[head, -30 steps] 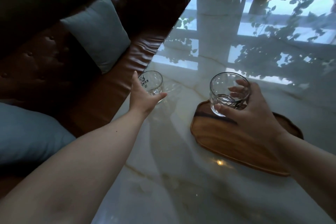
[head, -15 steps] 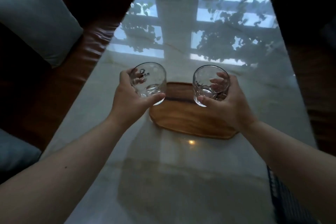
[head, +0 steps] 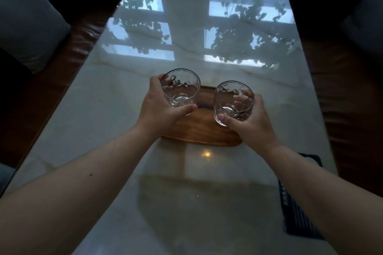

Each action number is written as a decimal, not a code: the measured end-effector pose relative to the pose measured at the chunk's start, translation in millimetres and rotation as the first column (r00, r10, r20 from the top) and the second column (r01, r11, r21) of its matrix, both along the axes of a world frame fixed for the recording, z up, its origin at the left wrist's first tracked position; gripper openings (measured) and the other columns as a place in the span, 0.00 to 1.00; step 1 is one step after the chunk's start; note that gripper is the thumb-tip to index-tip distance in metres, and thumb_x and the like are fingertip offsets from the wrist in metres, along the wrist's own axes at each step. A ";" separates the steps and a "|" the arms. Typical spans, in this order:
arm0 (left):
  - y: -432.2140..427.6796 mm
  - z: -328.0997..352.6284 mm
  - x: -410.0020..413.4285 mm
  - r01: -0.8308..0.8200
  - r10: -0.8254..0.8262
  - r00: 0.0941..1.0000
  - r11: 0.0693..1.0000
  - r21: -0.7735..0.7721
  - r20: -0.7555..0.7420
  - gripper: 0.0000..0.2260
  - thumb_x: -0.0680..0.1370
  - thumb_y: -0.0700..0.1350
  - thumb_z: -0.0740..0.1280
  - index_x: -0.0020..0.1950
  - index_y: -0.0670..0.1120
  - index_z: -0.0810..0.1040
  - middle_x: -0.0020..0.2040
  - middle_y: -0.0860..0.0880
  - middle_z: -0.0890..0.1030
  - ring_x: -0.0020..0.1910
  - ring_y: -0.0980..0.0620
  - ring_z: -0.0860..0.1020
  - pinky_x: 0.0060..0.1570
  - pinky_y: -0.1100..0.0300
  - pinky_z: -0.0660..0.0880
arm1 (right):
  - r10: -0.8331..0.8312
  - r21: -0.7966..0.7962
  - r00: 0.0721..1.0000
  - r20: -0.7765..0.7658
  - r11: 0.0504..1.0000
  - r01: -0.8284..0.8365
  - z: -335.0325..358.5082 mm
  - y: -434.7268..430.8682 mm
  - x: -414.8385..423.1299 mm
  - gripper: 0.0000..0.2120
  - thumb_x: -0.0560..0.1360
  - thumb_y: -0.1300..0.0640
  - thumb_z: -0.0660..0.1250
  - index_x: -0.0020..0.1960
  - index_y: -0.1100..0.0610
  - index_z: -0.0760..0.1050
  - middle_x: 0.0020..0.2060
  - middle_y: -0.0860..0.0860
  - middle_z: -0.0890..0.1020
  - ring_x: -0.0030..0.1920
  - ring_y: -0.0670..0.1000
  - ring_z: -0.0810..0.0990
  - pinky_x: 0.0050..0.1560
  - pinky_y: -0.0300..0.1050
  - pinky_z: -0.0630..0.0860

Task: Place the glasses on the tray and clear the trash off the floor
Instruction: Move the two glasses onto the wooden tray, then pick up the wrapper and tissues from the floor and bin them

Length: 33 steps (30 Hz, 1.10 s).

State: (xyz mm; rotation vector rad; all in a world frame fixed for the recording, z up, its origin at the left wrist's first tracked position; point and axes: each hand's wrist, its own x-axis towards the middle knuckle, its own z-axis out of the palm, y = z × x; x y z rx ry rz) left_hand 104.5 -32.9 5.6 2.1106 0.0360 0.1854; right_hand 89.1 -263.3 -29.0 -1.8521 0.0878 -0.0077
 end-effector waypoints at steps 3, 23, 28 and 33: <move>0.1 -5.9 1.3 -0.024 0.024 1.000 1.000 0.017 0.000 0.42 0.58 0.49 0.82 0.66 0.46 0.64 0.58 0.53 0.73 0.53 0.57 0.75 0.48 0.80 0.67 | 0.005 0.002 1.000 0.008 1.000 -0.005 0.2 2.1 -0.4 0.40 0.55 0.43 0.80 0.62 0.45 0.66 0.57 0.45 0.78 0.55 0.43 0.81 0.60 0.53 0.78; 16.8 23.5 -32.8 0.038 -0.016 0.989 0.988 0.149 -0.149 0.55 0.58 0.68 0.71 0.76 0.48 0.50 0.76 0.45 0.60 0.73 0.50 0.60 0.71 0.55 0.59 | 0.090 -0.243 0.994 -0.058 0.965 -0.101 34.8 -10.2 -10.9 0.55 0.59 0.40 0.80 0.76 0.48 0.52 0.74 0.51 0.65 0.72 0.48 0.66 0.71 0.50 0.65; 30.8 107.1 -56.0 0.164 -0.201 0.979 0.859 0.485 0.025 0.46 0.67 0.68 0.66 0.76 0.44 0.53 0.76 0.43 0.59 0.75 0.46 0.57 0.73 0.51 0.56 | 0.227 -0.524 0.973 0.026 0.832 -0.180 117.4 -20.7 -26.8 0.53 0.61 0.37 0.77 0.76 0.50 0.53 0.75 0.52 0.63 0.74 0.51 0.63 0.70 0.45 0.61; 39.6 185.5 -88.2 0.154 -0.375 0.915 0.670 0.726 0.151 0.40 0.71 0.67 0.59 0.75 0.45 0.56 0.76 0.42 0.61 0.74 0.44 0.59 0.72 0.46 0.60 | 0.366 -0.732 0.918 0.150 0.666 -0.146 205.1 -2.3 -60.7 0.50 0.64 0.33 0.71 0.77 0.51 0.54 0.77 0.53 0.61 0.76 0.53 0.59 0.74 0.49 0.58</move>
